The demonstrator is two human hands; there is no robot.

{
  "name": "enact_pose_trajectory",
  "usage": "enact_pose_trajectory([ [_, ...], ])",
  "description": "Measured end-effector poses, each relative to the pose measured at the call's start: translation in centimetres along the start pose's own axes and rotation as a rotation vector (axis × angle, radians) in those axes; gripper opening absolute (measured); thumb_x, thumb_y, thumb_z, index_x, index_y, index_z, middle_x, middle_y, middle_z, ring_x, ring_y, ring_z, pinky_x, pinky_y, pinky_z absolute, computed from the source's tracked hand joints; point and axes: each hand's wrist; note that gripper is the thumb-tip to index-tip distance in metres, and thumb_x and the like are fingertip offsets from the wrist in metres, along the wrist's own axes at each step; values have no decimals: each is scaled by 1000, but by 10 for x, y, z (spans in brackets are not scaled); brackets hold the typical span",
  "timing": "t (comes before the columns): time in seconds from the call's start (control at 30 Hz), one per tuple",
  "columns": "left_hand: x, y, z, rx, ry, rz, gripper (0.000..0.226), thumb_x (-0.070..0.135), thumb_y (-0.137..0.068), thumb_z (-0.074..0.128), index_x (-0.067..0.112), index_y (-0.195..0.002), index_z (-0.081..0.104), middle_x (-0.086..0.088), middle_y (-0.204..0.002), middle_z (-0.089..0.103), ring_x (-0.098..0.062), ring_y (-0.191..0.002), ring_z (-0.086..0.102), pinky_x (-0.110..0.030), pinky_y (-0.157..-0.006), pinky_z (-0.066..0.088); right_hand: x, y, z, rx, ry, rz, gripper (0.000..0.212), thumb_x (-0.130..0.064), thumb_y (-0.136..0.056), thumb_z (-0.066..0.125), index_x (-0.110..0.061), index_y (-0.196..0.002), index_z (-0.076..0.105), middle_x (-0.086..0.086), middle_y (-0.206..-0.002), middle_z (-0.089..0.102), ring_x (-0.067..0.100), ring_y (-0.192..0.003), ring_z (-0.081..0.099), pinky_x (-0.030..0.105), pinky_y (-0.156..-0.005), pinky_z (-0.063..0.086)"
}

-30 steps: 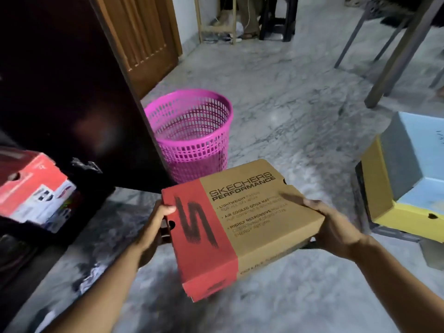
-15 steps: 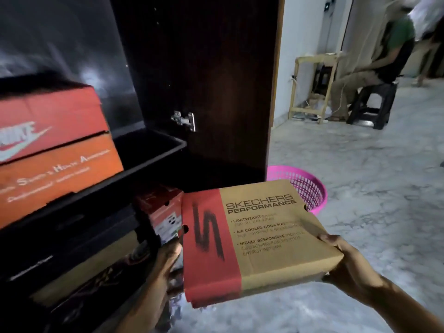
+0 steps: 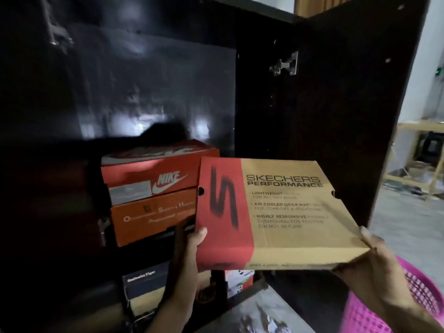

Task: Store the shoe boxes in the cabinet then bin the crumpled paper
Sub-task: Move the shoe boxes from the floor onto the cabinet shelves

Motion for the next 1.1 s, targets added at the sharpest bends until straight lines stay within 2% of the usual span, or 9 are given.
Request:
enact_pose_trajectory([
  [0.1,41,-14,5,147,-2,184,44,58,-74,62,43,-114,68,4,-126,72,-25,-123,64,-59,-107,47,-10,-24,34,-145,84,-145,45,-31,-99,47,-18,-140,62,9,-136,68,23,-117,69,43,-89,60],
  [0.2,77,-27,6,204,-11,338,57,60,-81,60,29,-129,55,7,-129,65,-7,-121,61,-36,-103,48,-22,-49,77,-282,296,-221,54,-23,-88,65,-19,-141,57,9,-138,67,26,-126,65,43,-102,55],
  [0.33,112,-52,-4,287,-39,444,29,37,-107,45,19,-128,52,26,-107,56,32,-81,53,4,-68,40,-32,-92,139,-334,358,-213,51,-19,-86,67,-15,-137,59,6,-129,73,23,-122,68,37,-100,57],
  [0.43,126,-75,-11,447,-114,506,50,61,-95,57,29,-133,56,21,-113,64,18,-102,60,-14,-87,48,-23,-129,176,-374,361,-166,52,-22,-84,70,-15,-134,60,3,-123,76,18,-115,71,30,-88,59],
  [0.53,126,-105,-25,564,-140,508,76,84,-70,64,46,-135,53,0,-139,59,-25,-129,57,-52,-103,51,-4,-166,200,-397,374,-119,67,-21,-76,82,-8,-137,57,7,-120,73,27,-118,65,36,-93,55],
  [0.63,134,-113,-31,669,-216,474,82,61,-69,64,29,-143,49,-6,-144,49,-25,-123,56,-41,-100,49,12,-192,218,-341,418,-103,82,-28,-69,84,-6,-139,48,9,-115,68,32,-115,64,34,-83,58],
  [0.83,123,-133,-38,808,-280,507,56,23,-95,64,12,-145,44,-13,-147,51,-31,-131,52,-19,-83,31,35,-212,261,5,590,-215,93,-54,-70,86,-19,-141,39,7,-125,62,23,-110,66,42,-95,58],
  [0.97,118,-135,-33,949,-354,438,59,24,-91,68,16,-147,48,-17,-148,44,-33,-135,43,-30,-95,36,47,-215,290,217,815,-279,90,-62,-69,83,-22,-141,46,8,-138,54,29,-125,55,44,-102,52],
  [1.1,108,-141,-39,941,-361,499,70,25,-86,72,15,-149,43,-11,-153,47,-33,-138,40,-40,-107,40,59,-230,300,111,958,-265,75,-75,-63,62,-31,-123,57,2,-118,69,31,-113,66,49,-92,58],
])
Point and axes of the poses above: each hand's wrist, its own y-axis away from the middle knuckle, its own z-axis out of the palm, x = y × z
